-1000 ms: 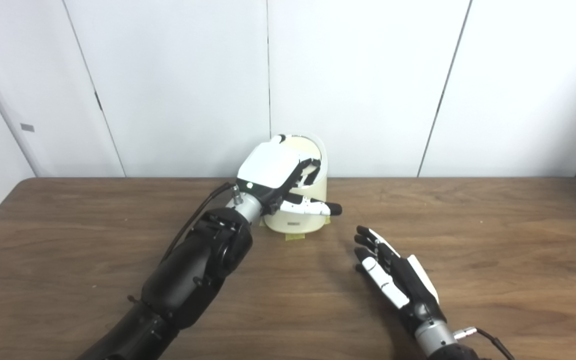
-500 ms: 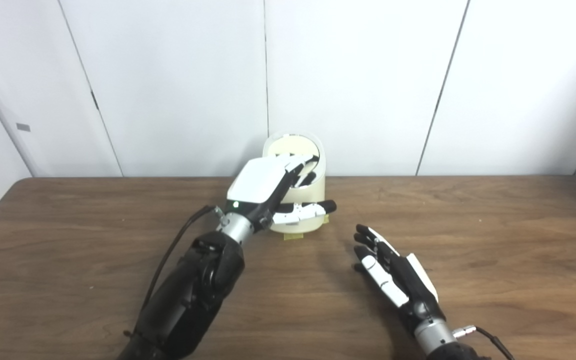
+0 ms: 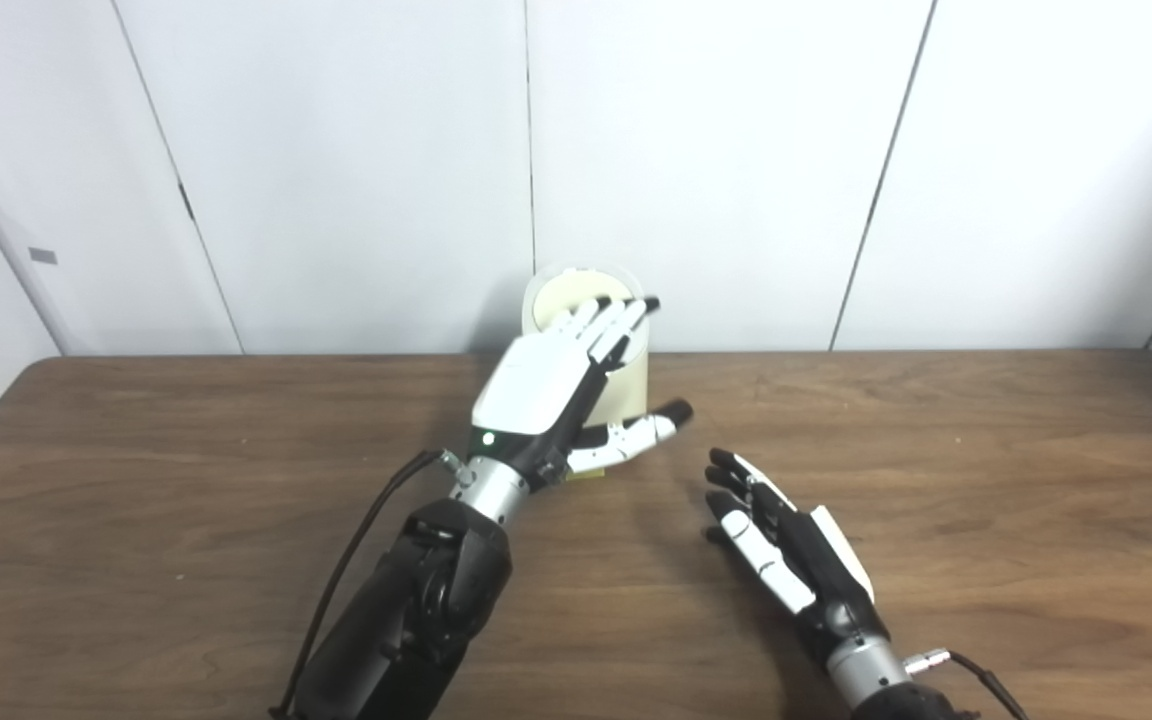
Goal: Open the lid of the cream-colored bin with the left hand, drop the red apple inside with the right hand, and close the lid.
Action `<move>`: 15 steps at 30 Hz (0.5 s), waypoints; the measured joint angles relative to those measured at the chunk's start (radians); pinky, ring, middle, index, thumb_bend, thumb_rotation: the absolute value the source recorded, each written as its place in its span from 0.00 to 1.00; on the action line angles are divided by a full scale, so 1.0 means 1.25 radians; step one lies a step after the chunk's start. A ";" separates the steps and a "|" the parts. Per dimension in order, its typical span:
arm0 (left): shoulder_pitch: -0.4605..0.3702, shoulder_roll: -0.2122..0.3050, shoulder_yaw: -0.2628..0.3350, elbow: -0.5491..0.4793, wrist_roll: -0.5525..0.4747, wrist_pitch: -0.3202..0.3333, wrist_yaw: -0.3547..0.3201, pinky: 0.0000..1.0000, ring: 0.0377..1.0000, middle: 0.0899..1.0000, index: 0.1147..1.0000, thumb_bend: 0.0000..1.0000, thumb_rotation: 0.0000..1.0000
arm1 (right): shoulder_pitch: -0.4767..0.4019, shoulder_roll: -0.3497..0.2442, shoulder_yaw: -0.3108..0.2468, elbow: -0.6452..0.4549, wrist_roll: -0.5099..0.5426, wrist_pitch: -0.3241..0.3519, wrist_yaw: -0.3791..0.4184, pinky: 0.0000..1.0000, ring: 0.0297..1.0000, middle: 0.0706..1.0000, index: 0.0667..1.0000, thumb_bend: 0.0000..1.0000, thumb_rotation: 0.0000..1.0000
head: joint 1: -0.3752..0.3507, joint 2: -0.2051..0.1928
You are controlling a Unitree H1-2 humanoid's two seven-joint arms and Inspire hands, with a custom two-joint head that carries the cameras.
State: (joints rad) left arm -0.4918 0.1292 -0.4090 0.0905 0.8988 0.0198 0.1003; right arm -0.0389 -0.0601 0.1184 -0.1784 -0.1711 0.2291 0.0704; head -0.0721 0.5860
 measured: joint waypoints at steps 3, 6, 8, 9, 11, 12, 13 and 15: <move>0.000 0.002 0.005 -0.002 0.032 0.000 0.034 1.00 1.00 1.00 1.00 0.48 0.98 | 0.000 0.000 0.000 0.000 0.000 0.001 0.000 0.76 0.87 0.90 0.91 0.38 0.79 | 0.001 0.000; 0.002 0.004 0.023 -0.029 0.030 0.001 0.038 1.00 1.00 1.00 1.00 0.46 1.00 | -0.001 0.000 0.000 0.000 0.000 0.001 0.000 0.76 0.87 0.89 0.91 0.38 0.79 | 0.000 0.001; 0.015 0.000 0.058 -0.067 -0.008 -0.009 0.048 1.00 1.00 1.00 1.00 0.39 0.97 | -0.001 0.001 0.000 0.000 0.002 0.000 0.000 0.76 0.87 0.89 0.91 0.38 0.78 | 0.000 0.002; 0.028 -0.006 0.082 -0.085 -0.041 -0.027 0.063 0.96 1.00 0.99 0.98 0.36 0.95 | -0.001 0.001 0.000 0.000 0.003 0.001 0.000 0.76 0.87 0.89 0.91 0.38 0.78 | -0.001 0.002; 0.062 -0.018 0.129 -0.121 -0.125 -0.068 0.092 0.89 0.97 0.97 0.95 0.31 0.95 | 0.000 0.001 0.000 0.000 0.004 0.000 0.000 0.75 0.86 0.89 0.91 0.37 0.78 | 0.000 0.004; 0.079 -0.020 0.144 -0.132 -0.162 -0.088 0.097 0.86 0.95 0.95 0.93 0.29 0.95 | -0.001 0.000 -0.001 0.000 0.003 0.000 0.000 0.75 0.86 0.89 0.90 0.37 0.78 | 0.001 0.002; 0.101 -0.020 0.156 -0.139 -0.199 -0.112 0.099 0.83 0.92 0.92 0.91 0.27 0.93 | 0.000 0.000 -0.001 0.000 0.003 -0.001 0.000 0.74 0.85 0.88 0.90 0.36 0.78 | 0.002 0.002; 0.149 -0.019 0.184 -0.151 -0.278 -0.144 0.095 0.79 0.89 0.88 0.86 0.23 0.90 | 0.000 0.001 -0.001 0.002 -0.001 -0.007 -0.004 0.71 0.82 0.85 0.86 0.32 0.73 | 0.002 0.002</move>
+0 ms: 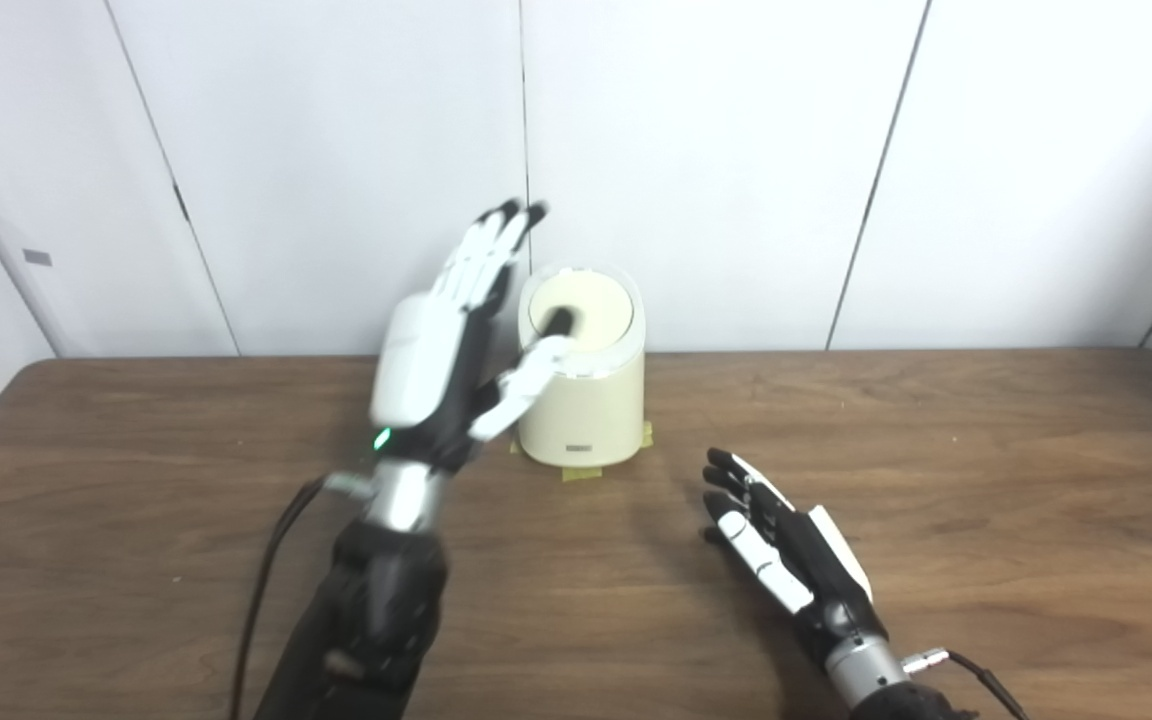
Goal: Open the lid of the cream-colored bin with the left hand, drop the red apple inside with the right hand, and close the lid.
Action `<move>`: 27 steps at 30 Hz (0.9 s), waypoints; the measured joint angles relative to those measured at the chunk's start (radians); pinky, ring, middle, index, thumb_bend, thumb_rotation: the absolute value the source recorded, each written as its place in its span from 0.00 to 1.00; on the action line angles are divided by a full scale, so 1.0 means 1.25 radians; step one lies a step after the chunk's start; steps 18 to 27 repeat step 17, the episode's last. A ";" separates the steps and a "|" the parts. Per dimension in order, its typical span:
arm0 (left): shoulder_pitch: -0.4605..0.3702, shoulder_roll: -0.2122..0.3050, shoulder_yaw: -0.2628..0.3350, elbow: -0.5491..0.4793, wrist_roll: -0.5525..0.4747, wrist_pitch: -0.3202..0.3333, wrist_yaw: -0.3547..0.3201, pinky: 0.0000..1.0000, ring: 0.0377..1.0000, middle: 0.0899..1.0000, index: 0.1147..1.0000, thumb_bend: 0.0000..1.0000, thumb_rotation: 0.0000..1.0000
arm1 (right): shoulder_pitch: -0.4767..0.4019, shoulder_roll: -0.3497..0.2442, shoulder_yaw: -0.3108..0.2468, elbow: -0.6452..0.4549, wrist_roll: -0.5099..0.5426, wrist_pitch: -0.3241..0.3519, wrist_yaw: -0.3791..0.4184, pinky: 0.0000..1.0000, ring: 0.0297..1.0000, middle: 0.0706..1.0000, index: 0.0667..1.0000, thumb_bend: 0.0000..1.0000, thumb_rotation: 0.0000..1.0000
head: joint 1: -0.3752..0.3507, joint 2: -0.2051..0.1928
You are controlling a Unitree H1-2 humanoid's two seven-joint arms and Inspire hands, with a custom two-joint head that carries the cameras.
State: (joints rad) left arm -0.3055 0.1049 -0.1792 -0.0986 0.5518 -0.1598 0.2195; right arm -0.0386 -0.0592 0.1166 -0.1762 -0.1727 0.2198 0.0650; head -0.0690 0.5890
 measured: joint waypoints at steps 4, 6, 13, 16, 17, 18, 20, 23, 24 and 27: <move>0.100 0.002 0.045 -0.043 -0.132 -0.013 -0.024 0.72 0.81 0.82 0.80 0.19 0.77 | 0.005 0.006 -0.017 0.028 -0.012 -0.079 -0.045 0.64 0.75 0.78 0.78 0.22 0.54 | 0.001 0.002; 0.141 0.009 0.056 -0.065 -0.181 -0.013 -0.046 0.70 0.80 0.81 0.79 0.18 0.75 | 0.005 0.013 -0.028 0.048 -0.013 -0.123 -0.071 0.63 0.74 0.76 0.75 0.20 0.47 | -0.001 0.002; 0.248 0.003 0.082 -0.027 -0.305 -0.026 -0.095 0.76 0.80 0.80 0.78 0.19 0.59 | 0.007 0.046 -0.062 0.066 -0.009 -0.198 -0.127 0.59 0.70 0.71 0.68 0.22 0.32 | 0.001 0.005; 0.261 -0.002 0.092 -0.013 -0.338 -0.040 -0.103 0.76 0.80 0.80 0.78 0.19 0.60 | 0.009 0.049 -0.071 0.066 -0.009 -0.200 -0.137 0.59 0.70 0.71 0.68 0.24 0.32 | -0.002 0.012; 0.260 -0.003 0.094 -0.013 -0.338 -0.043 -0.103 0.76 0.80 0.80 0.78 0.19 0.61 | 0.010 0.049 -0.072 0.065 -0.009 -0.200 -0.137 0.59 0.70 0.70 0.68 0.24 0.33 | -0.002 0.013; 0.260 -0.003 0.094 -0.013 -0.338 -0.043 -0.103 0.76 0.80 0.80 0.78 0.19 0.61 | 0.010 0.049 -0.072 0.065 -0.009 -0.200 -0.137 0.59 0.70 0.70 0.68 0.24 0.33 | -0.002 0.013; 0.260 -0.003 0.094 -0.013 -0.338 -0.043 -0.103 0.76 0.80 0.80 0.78 0.19 0.61 | 0.010 0.049 -0.072 0.065 -0.009 -0.200 -0.137 0.59 0.70 0.70 0.68 0.24 0.33 | -0.002 0.013; 0.260 -0.003 0.094 -0.013 -0.338 -0.043 -0.103 0.76 0.80 0.80 0.78 0.19 0.61 | 0.010 0.049 -0.072 0.065 -0.009 -0.200 -0.137 0.59 0.70 0.70 0.68 0.24 0.33 | -0.002 0.013; 0.260 -0.003 0.094 -0.013 -0.338 -0.043 -0.103 0.76 0.80 0.80 0.78 0.19 0.61 | 0.010 0.049 -0.072 0.065 -0.009 -0.200 -0.137 0.59 0.70 0.70 0.68 0.24 0.33 | -0.002 0.013; 0.260 -0.003 0.094 -0.013 -0.338 -0.043 -0.103 0.76 0.80 0.80 0.78 0.19 0.61 | 0.010 0.049 -0.072 0.065 -0.009 -0.200 -0.137 0.59 0.70 0.70 0.68 0.24 0.33 | -0.002 0.013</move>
